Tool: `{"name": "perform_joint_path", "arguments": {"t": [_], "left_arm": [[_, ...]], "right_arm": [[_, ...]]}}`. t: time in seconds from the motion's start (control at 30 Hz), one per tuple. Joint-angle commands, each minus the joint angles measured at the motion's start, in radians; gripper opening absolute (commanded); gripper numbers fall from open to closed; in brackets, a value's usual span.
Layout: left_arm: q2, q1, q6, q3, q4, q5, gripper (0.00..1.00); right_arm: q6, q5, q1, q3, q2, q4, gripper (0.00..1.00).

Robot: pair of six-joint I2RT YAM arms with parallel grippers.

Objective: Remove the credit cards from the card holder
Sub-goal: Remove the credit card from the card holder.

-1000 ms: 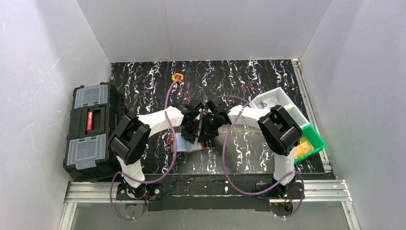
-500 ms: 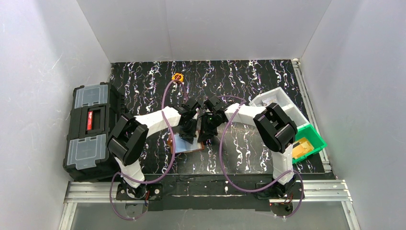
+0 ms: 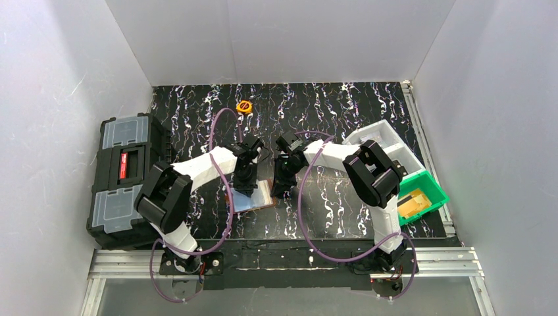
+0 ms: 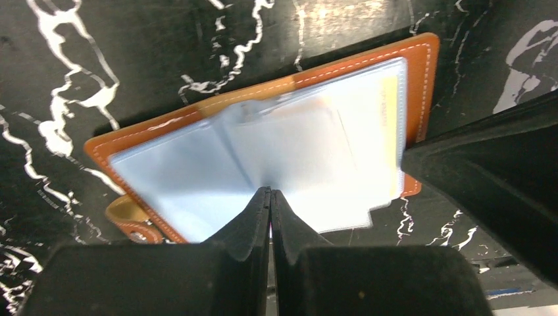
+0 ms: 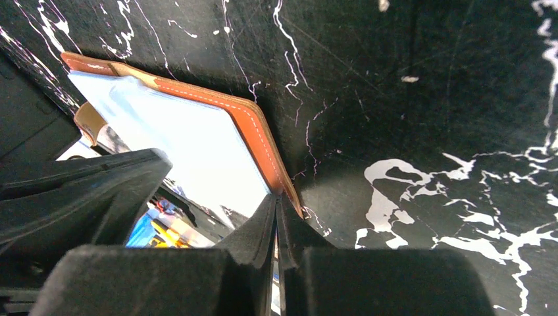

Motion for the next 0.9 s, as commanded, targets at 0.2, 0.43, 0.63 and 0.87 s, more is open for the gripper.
{"name": "perform_joint_path", "arguments": {"t": [0.2,0.43,0.63,0.87], "left_arm": [[-0.113,0.032,-0.002,0.076,-0.103,-0.001,0.00],[-0.035,0.032,-0.020,0.200,-0.080,0.138,0.19],[0.077,0.032,-0.068,0.194,0.011,0.209,0.21],[0.115,0.032,-0.122,0.137,0.111,0.256,0.19]], "right_arm": [[-0.021,0.089,0.008,0.010,0.056,-0.070,0.09],[-0.020,0.087,0.008,0.003,0.060,-0.063,0.09],[-0.012,0.077,0.008,-0.005,0.066,-0.056,0.09],[-0.004,0.070,0.006,-0.008,0.075,-0.050,0.08]]}}
